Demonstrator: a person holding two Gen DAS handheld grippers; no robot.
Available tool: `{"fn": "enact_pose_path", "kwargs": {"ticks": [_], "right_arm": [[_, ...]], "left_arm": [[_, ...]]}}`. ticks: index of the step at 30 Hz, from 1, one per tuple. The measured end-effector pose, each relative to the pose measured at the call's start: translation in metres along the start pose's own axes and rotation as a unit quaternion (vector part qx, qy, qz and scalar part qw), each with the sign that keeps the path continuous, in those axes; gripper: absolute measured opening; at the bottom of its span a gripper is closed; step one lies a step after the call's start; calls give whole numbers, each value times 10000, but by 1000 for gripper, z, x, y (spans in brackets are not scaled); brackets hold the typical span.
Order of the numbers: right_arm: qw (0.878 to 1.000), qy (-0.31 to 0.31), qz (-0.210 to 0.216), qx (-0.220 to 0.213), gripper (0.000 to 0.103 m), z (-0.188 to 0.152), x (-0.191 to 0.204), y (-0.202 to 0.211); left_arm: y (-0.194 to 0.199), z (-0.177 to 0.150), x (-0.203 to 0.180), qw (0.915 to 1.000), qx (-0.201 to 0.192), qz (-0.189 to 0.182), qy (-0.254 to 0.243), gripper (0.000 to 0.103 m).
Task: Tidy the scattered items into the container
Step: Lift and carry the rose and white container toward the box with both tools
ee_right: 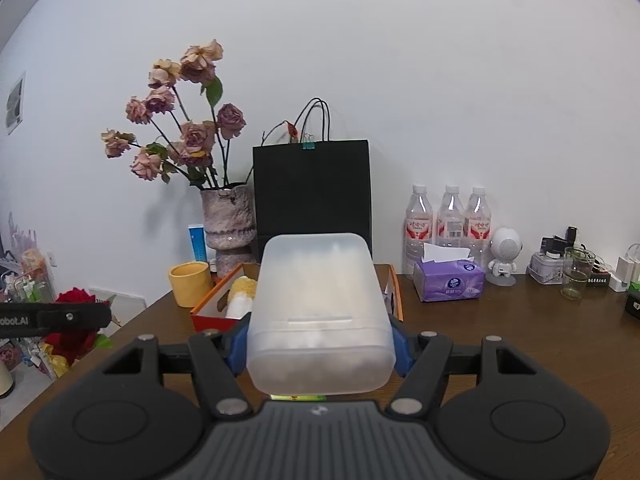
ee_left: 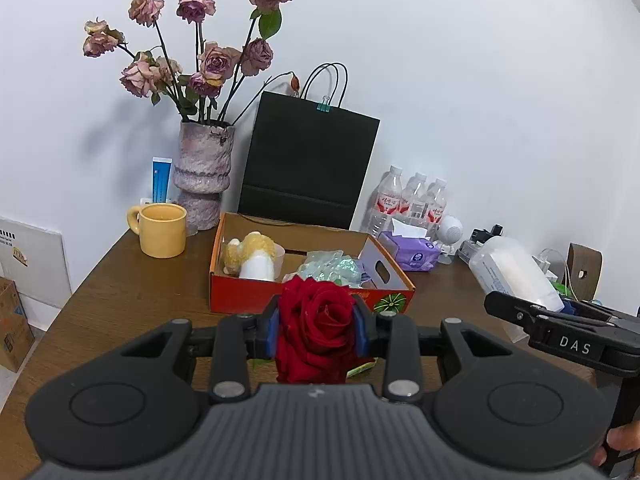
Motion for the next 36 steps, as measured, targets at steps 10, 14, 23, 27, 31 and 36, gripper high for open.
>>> {"fn": "enact_pose_path", "kwargs": {"ticks": [10,14,23,27,31,36], "right_arm": [[9999,62,108,-36,65,0,2,9],[9999,67,95,-10,65,-1,1,9],[9998,95,88,153,65,6,0,-9],[9997,190,35,176,65,17,4,-23],[9995,159,122,251,65,32,6,-35],[9993,352,0,121,65,55,11,-44]], "left_arm": [[6,-2,-3,10000,-21,-15,20,34],[7,-2,-4,10000,-13,-27,36,34],[-4,8,-1,9998,149,-144,45,34],[-16,20,4,9997,209,-115,80,34],[-27,40,9,9997,207,-87,132,34],[-39,69,9,9999,108,26,45,34]]}}
Point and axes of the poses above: each gripper's, at about its wrist camera, not at the fingertips, and y roughly against the way its jaws point, x to its left, z to its top, the point moved 3 cm from there along -y, roughly the way its jaws point, and after that the axes turned 13 degrees about -z, right-handed, at the moved point
